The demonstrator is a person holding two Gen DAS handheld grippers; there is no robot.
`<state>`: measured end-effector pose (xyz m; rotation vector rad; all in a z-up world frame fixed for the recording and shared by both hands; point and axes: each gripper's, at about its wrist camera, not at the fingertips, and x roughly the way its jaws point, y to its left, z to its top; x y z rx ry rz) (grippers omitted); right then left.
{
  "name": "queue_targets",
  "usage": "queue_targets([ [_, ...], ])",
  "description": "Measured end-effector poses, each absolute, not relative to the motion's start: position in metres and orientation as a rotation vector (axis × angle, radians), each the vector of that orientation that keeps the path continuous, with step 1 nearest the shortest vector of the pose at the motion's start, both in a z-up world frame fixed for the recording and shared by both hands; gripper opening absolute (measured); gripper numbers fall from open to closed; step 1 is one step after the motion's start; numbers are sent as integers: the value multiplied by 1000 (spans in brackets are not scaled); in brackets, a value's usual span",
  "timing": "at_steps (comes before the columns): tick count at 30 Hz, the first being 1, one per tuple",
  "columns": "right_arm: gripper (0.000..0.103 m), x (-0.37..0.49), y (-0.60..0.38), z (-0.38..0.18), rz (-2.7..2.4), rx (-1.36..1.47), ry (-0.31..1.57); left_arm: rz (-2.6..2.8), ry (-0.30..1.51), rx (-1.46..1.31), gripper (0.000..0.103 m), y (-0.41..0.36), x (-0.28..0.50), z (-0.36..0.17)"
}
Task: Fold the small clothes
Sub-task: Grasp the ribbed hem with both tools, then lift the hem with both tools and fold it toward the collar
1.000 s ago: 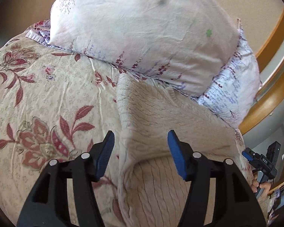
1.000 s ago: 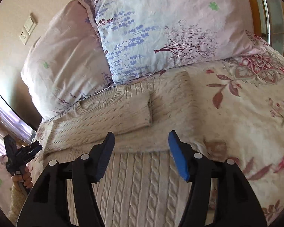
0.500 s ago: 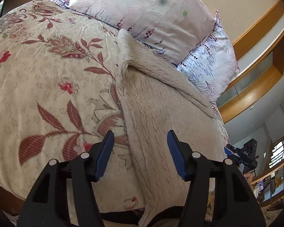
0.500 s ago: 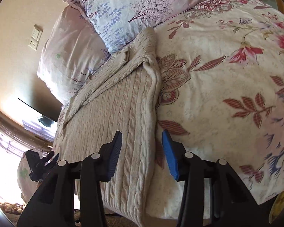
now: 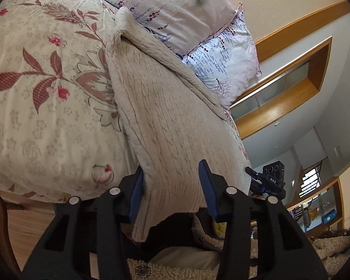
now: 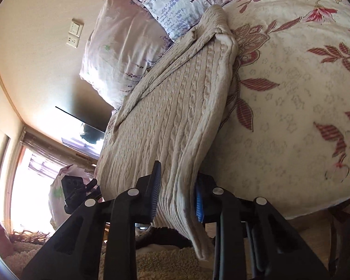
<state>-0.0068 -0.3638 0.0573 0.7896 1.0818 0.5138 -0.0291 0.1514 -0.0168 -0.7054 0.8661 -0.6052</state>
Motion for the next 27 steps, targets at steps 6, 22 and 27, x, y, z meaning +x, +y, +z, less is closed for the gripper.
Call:
queue_targets([
  [6,17,-23,-355,52,540,784,1103,-637,895,-647,42,138,-41,-18],
  [22,8,-26,-340,79,539,655,996,-602,925,-587,8,128,-33,-15],
  [27,8,-23,-343,104,509,582,876,-582,864,-566,7,137,-27,6],
])
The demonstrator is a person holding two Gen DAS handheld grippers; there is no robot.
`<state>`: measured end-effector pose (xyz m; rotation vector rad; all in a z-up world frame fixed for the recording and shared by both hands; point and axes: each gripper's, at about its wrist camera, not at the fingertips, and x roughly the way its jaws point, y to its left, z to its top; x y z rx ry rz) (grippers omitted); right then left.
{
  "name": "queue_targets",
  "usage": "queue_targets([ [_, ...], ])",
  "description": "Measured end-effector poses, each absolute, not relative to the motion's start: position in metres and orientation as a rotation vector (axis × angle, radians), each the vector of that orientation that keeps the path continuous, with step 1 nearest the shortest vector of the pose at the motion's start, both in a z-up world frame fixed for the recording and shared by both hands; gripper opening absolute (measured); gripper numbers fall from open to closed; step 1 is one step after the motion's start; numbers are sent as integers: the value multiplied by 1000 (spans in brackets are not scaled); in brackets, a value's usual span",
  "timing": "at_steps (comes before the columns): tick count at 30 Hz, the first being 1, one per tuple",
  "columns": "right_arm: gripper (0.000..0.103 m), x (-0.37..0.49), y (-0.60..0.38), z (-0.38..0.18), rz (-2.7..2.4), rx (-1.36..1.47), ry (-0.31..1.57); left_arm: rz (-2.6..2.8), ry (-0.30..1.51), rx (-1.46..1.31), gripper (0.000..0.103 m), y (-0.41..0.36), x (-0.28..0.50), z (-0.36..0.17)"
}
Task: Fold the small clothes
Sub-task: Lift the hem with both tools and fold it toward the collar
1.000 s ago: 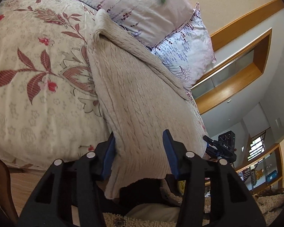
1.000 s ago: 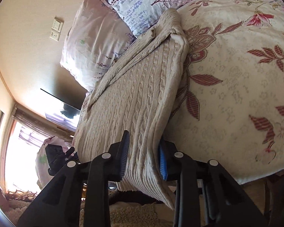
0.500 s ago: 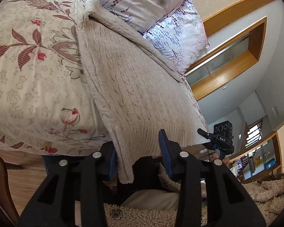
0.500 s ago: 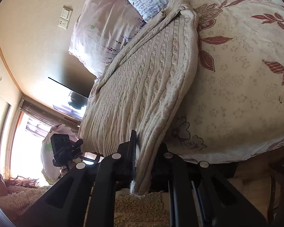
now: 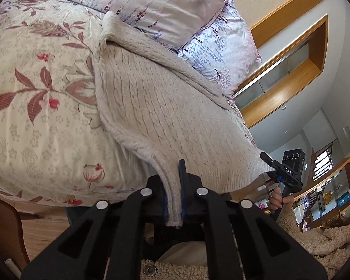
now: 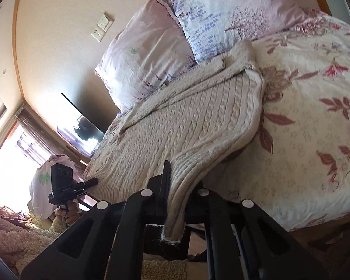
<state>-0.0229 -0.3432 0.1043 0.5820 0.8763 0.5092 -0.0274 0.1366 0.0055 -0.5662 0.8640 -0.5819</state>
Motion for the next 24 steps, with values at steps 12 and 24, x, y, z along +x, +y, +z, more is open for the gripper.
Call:
queue_targets([
  [12,7,13,-334,159,373,352,607,-438,671,-491,7,158,34,73],
  [24,7,64,-326,168,308,300,555,-367,631,-470,6,155,105,97],
])
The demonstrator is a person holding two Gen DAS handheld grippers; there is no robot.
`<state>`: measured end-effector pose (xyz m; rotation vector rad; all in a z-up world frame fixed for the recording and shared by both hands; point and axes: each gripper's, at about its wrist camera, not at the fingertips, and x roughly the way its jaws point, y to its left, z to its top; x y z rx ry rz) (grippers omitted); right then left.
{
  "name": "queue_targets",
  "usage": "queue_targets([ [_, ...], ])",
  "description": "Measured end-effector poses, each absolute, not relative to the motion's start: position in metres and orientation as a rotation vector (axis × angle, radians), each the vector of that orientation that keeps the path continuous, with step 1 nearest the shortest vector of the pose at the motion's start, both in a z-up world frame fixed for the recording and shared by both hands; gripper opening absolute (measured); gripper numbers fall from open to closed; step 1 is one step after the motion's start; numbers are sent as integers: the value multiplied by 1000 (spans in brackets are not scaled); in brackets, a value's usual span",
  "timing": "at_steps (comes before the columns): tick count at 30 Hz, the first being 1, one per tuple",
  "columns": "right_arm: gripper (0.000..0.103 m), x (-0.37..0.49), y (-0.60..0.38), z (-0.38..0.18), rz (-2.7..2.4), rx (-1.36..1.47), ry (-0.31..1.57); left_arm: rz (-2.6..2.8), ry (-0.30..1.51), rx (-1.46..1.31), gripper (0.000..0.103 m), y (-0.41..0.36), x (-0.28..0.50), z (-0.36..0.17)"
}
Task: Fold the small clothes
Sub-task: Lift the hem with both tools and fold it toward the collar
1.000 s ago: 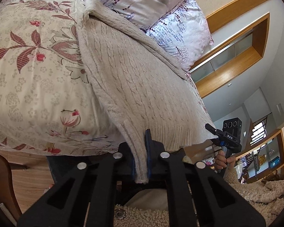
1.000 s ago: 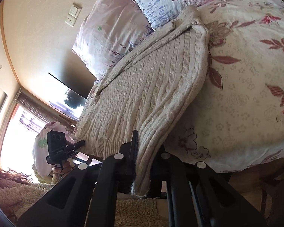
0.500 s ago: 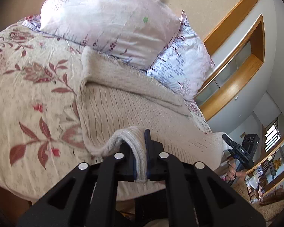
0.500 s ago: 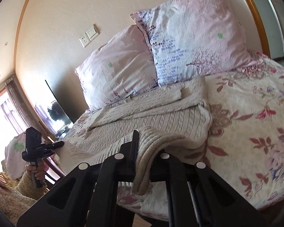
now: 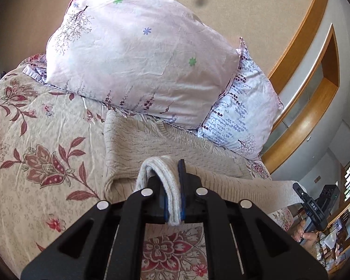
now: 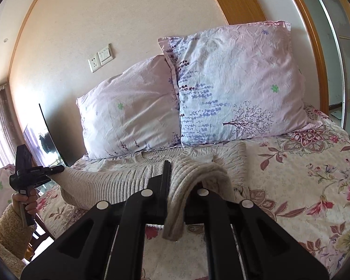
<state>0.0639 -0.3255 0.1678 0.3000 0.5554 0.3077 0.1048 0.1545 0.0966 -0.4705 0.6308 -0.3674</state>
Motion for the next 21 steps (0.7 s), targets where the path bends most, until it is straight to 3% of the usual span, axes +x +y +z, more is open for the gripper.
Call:
queue_targets([
  [12,7,139,-331,160,243,349,580,-320,617,-451,6,145,185,110],
  [21,7,201,-336,105,157,428,752,-253,742,-480,6,141,248,62],
])
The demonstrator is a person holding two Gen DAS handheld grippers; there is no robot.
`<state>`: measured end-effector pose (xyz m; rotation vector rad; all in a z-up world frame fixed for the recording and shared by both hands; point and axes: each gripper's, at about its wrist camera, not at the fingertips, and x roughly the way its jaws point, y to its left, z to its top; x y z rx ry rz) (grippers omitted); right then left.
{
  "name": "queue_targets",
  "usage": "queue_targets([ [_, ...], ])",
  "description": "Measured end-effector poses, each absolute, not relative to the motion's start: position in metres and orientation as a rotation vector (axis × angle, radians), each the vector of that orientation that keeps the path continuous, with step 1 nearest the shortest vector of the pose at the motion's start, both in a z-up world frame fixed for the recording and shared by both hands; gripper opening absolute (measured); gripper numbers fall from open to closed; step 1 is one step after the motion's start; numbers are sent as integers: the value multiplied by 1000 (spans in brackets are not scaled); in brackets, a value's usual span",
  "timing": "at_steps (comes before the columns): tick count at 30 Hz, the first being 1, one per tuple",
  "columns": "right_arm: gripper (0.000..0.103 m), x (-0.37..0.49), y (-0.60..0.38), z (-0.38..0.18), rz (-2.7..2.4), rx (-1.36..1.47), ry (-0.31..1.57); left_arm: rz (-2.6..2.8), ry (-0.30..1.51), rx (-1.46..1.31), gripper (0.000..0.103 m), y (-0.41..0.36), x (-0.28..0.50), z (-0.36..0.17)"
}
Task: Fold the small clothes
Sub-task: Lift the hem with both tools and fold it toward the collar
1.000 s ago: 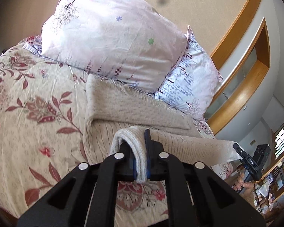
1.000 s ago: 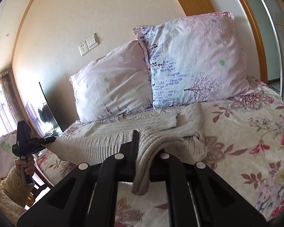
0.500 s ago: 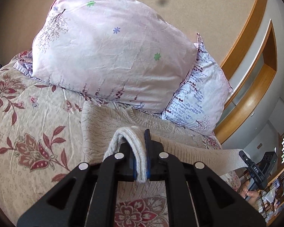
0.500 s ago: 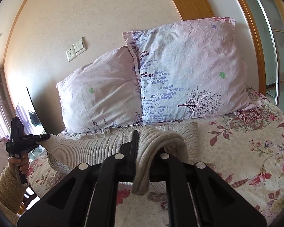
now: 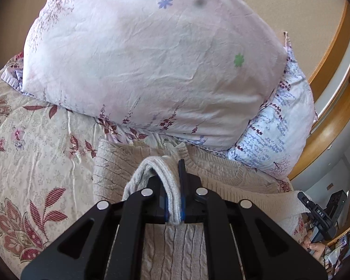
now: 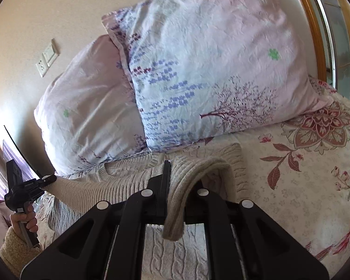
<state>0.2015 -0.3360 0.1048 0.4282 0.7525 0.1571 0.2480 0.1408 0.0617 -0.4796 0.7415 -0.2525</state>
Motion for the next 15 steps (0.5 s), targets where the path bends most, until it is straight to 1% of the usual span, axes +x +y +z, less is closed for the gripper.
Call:
queue_targets([
  [5,7,226,-342,71,110,510,877,-231,823,-537,6,144,269,32],
  [10,8,247,-351,51,90,613,953,-229,862,-576,7,143,283,19],
  [12,11,254,-354,46,87,659,972,-229,874,-585,8,141,288,17],
  [13,17,257,-355,45,87,677,978,-222,877,-590,8,141,290,16],
  [14,29,259,-355,44,94,697,977,-221,883,-596,9,141,291,15],
  [15,36,261,-356,44,101,714,970,-220,887,-599,12,141,293,14],
])
